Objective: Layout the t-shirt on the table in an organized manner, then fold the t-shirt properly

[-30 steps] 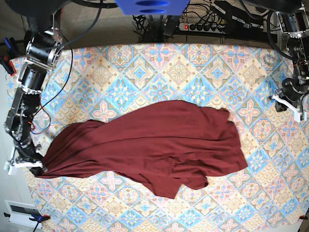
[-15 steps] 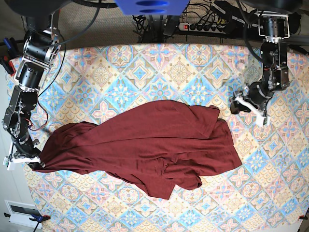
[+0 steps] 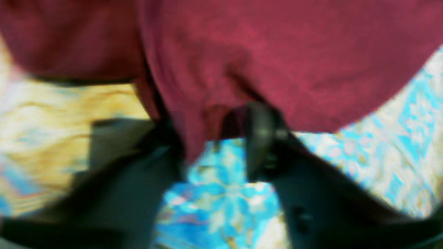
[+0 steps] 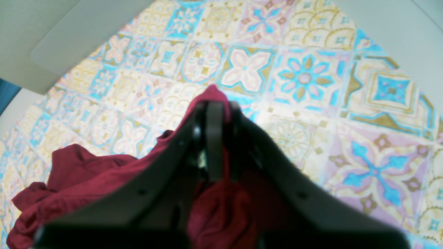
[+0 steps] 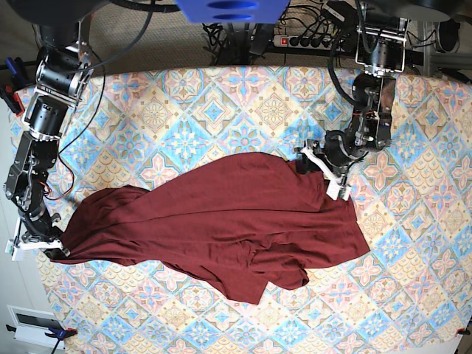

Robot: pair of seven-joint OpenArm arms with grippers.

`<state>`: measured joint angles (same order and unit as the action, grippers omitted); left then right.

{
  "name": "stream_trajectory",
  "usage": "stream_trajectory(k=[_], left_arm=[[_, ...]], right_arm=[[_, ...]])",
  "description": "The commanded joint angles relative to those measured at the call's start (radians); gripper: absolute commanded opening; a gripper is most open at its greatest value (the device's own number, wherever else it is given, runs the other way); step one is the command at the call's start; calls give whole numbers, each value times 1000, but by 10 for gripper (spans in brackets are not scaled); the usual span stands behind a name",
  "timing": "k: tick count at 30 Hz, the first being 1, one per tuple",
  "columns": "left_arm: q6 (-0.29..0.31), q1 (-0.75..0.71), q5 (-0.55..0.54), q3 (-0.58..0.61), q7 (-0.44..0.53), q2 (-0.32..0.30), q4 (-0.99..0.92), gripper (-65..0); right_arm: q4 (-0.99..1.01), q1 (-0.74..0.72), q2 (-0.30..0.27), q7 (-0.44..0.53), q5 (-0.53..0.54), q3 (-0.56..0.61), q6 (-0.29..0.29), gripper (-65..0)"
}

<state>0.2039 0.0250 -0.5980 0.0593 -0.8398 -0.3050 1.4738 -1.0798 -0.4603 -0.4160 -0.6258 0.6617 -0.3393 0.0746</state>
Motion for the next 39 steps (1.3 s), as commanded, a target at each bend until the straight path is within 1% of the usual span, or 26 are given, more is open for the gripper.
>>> stream_trajectory(k=[1, 2, 3, 6, 9, 12, 13, 15, 17, 19, 21, 24, 26, 28, 32, 35, 37, 39], left_arm=[[-2, 26, -6, -9, 21, -13, 28, -553], [-2, 34, -6, -17, 35, -15, 41, -611], [-5, 37, -6, -39, 43, -16, 58, -650], [-1, 39, -6, -157, 46, -23, 147, -633], [-1, 45, -6, -303, 44, -24, 258, -650], [-1, 83, -20, -404, 43, -27, 359, -650], [-1, 91, -40, -433, 40, -43, 376, -650], [-1, 100, -89, -470, 15, -96, 402, -650], [-1, 120, -155, -493, -3, -145, 416, -650], [-1, 115, -205, -534, -5, -201, 413, -650], [-1, 100, -219, -563, -5, -244, 408, -649], [-1, 88, -219, -573, 1, -271, 347, -649], [-1, 88, -219, -574, 1, -274, 304, -649], [-1, 88, -218, -569, 1, -273, 242, -649], [-1, 57, -218, -565, 3, -268, 141, -649], [-1, 49, -218, -510, 4, -268, 97, -649], [-1, 19, -216, -493, 14, -271, 78, -649], [-1, -20, -196, -491, 44, -270, 77, -648]], right_arm=[[-21, -32, -24, 24, 11, -4, 8, -650], [-21, -32, -24, 24, 11, -4, 8, -650], [-21, -32, -24, 24, 11, -4, 8, -650], [-21, -32, -24, 24, 11, -4, 8, -650], [-21, -32, -24, 24, 11, -4, 8, -650], [-23, -32, -24, 22, 11, -4, 8, -650], [-32, -32, -24, 22, 11, -4, 8, -650], [-64, -28, -22, 17, 11, -4, 8, -650], [-102, -1, -22, -18, 13, -4, 8, -650], [-124, 24, -22, -30, 13, -4, 8, -650], [-127, 36, -22, -33, 13, -4, 8, -650], [-90, 34, -19, -29, 11, -4, 8, -650], [-64, 34, -14, -29, 11, -4, 8, -650], [-35, 34, 4, -27, 10, -4, 8, -650], [0, 13, 7, -27, 10, -4, 8, -650], [39, -15, 7, -27, 8, -4, 8, -650], [59, -35, 7, -27, -15, -4, 8, -650], [62, -53, 7, -27, -67, -4, 8, -649]])
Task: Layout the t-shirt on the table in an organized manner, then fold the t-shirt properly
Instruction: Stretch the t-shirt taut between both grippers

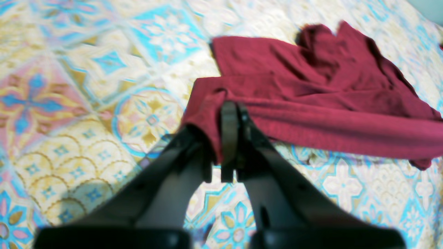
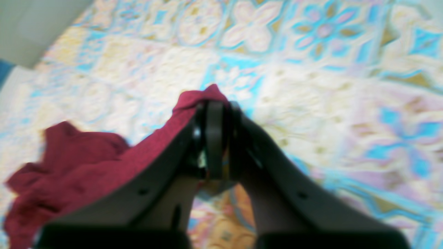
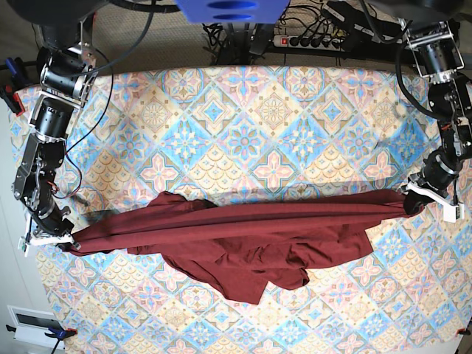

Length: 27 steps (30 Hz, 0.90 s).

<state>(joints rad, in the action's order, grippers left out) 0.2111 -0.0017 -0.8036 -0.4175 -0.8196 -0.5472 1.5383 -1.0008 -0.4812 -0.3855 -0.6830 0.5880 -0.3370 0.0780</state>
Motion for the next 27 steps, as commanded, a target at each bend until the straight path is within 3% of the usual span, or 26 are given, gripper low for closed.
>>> stream_trajectory(k=[1, 4, 9, 11, 16, 20, 27], left_arm=[[-8, -10, 26, -14, 39, -26, 12, -647], [-8, -45, 83, -1, 82, -18, 8, -646], [-8, -85, 191, 102, 145, -15, 8, -646], [-8, -85, 223, 131, 161, -14, 8, -646], [-8, -77, 284, 141, 168, 6, 8, -646], [-14, -76, 312, 139, 210, 8, 8, -646], [-19, -47, 312, 139, 253, 9, 6, -645]], right_arm=[[-19, -34, -22, 30, -16, -6, 4, -642], [-19, -40, -8, 30, -52, 17, 4, -585], [-25, -37, -3, 26, -113, 155, 4, -437], [-46, -32, -3, 21, -130, 209, 4, -409], [-252, 29, -7, 19, -135, 335, 4, -405], [-402, 192, -10, 19, -136, 338, 4, -405], [-524, 344, -36, 19, -136, 344, 4, -405]])
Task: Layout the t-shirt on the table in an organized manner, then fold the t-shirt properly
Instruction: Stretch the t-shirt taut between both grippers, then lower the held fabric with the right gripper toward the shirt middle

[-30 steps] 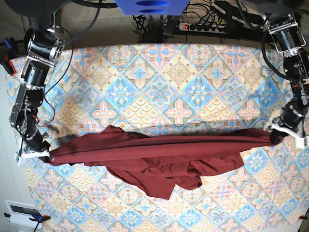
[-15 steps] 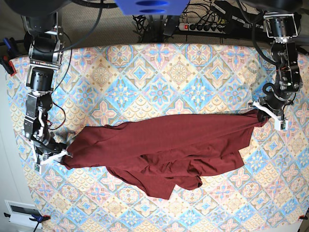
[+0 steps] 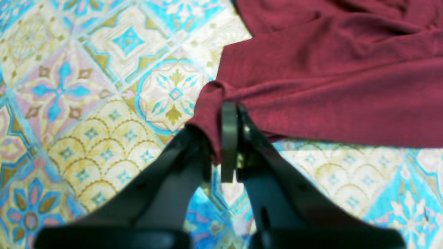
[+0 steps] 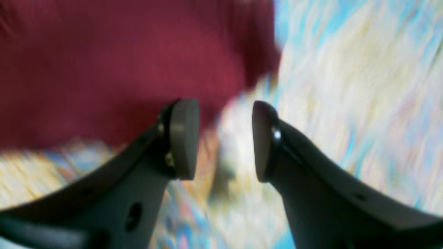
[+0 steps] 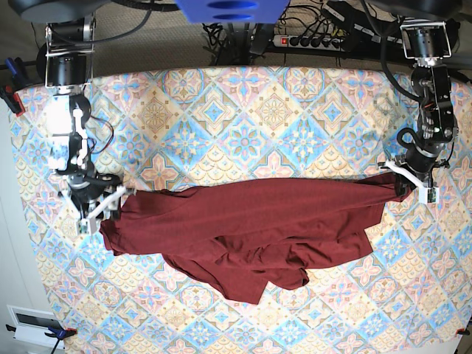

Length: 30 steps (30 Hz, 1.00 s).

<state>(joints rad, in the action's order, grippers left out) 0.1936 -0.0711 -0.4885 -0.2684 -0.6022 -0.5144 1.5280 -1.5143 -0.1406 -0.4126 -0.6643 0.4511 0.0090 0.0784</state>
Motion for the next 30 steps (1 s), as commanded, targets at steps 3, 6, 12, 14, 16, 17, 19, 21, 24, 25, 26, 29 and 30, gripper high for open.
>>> stream_trajectory(k=[3, 6, 12, 14, 16, 17, 19, 21, 24, 25, 26, 29, 30], left_arm=[[-6, 34, -3, -10, 34, -22, 16, -645], [-59, 35, -3, -10, 34, -22, 16, -622], [-133, 35, -3, -10, 32, -28, 16, -533], [-130, 27, -2, -10, 32, -33, 16, -507], [-128, 15, -3, -2, 18, -59, 16, -472], [-128, -3, -12, -2, -3, -76, 16, -451], [-128, -19, -14, -2, -31, -86, 18, -412], [-128, -29, -14, -10, -31, -89, 15, -384], [-128, -40, -14, -12, -31, -99, -14, -380], [-128, -40, -16, -12, -31, -100, -28, -380], [-128, -40, -16, -12, -31, -97, -36, -380], [-128, -42, -16, -9, -32, -92, -39, -380], [-128, -42, -16, -9, -35, -86, -40, -380]], right_arm=[[-19, 35, -9, 1, 1, 1, 4, -404], [-44, 48, -9, 1, -1, 56, 4, -404], [-68, 45, -42, 7, -200, 254, 4, -403], [-68, 45, -41, 5, -326, 296, 4, -403], [-68, 45, -41, 5, -414, 316, 4, -403], [-68, 45, -41, 5, -456, 329, 4, -403], [-68, 45, -41, 8, -509, 359, 4, -403], [-68, 45, -41, 11, -512, 385, 4, -403], [-68, 43, -41, 11, -513, 400, 4, -403], [-68, 40, -41, 11, -513, 403, 4, -403], [-67, 25, -41, 11, -513, 409, 4, -403], [-44, -17, -39, 11, -513, 451, 4, -403], [-32, -24, -39, 11, -513, 460, 4, -403]])
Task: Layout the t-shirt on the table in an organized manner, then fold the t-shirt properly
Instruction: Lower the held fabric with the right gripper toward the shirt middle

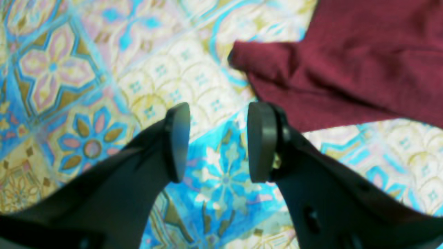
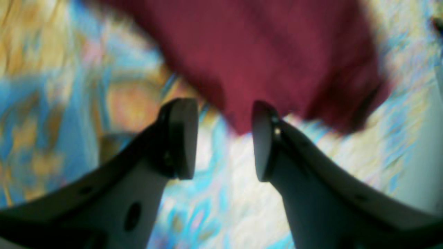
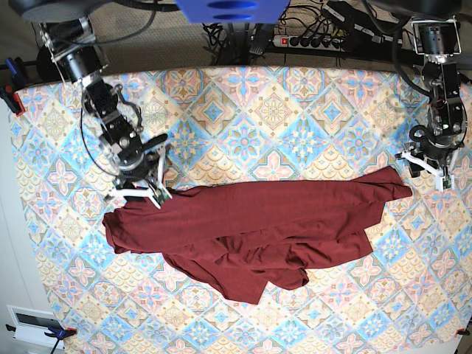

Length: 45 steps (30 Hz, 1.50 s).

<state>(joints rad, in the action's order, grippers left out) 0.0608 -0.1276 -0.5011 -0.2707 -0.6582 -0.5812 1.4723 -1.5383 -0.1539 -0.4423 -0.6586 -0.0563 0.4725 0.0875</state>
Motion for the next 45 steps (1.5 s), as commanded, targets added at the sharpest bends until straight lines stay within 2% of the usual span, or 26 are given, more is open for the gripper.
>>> stream_trajectory(k=[1, 9, 15, 21, 24, 28, 30, 33, 36, 39, 45], left_arm=[[4, 15, -3, -6, 21, -10, 15, -380], [4, 15, -3, -6, 18, 2, 17, -380], [4, 15, -3, -5, 18, 2, 17, -380], [4, 16, -3, -6, 18, 28, 17, -380], [4, 16, -3, -6, 18, 30, 17, -380], [4, 15, -3, -6, 18, 42, 17, -380], [4, 15, -3, -6, 18, 50, 17, -380], [4, 15, -3, -3, 19, 59, 17, -380], [4, 15, -1, -3, 18, 79, 28, -380], [4, 15, -1, 0, 16, 99, 58, -380], [4, 13, 3, -6, 16, 108, 72, -380]], right_arm=[[3, -19, -10, 6, -6, 2, -5, -403], [91, -59, -10, 6, -6, 9, -5, -367], [157, -89, -8, 15, -6, 15, -5, -366], [292, -166, -8, 93, -6, 144, -5, -372], [341, -197, -8, 127, -6, 164, -5, -459], [344, -221, -10, 176, -6, 159, -5, -650], [298, -226, -13, 187, -6, 122, -5, -633], [166, -224, -13, 185, -6, 78, -5, -650], [26, -224, -11, 175, -6, 70, -5, -650], [-18, -224, -6, 153, -6, 73, -5, -650], [25, -243, 119, 165, -6, 76, -5, -650]])
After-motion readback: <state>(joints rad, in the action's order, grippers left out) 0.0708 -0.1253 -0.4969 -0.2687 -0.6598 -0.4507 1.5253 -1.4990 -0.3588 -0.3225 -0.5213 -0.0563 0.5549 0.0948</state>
